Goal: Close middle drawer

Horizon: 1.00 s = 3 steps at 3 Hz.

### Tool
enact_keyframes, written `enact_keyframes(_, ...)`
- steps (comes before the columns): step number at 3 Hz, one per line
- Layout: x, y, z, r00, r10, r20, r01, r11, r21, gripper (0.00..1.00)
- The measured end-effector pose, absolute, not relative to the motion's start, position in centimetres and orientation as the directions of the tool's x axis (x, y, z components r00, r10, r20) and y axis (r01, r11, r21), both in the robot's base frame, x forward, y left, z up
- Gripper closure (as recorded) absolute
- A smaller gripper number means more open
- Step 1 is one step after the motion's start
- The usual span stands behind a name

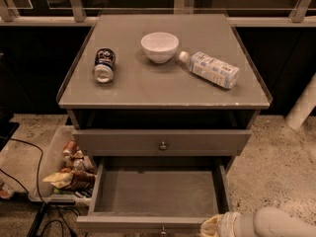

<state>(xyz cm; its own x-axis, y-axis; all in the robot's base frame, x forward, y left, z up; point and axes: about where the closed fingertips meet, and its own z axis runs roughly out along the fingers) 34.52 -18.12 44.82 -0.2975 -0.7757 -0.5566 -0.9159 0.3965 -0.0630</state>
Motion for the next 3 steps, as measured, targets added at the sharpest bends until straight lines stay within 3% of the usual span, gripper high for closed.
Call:
enact_keyframes(2,34.2,-17.7,39.8,-0.31,-0.766,-0.563,-0.916,0.399,-0.038,1.0)
enact_keyframes(3,34.2,-17.6,39.6,-0.312,-0.765,-0.564,-0.916,0.4,-0.036,0.84)
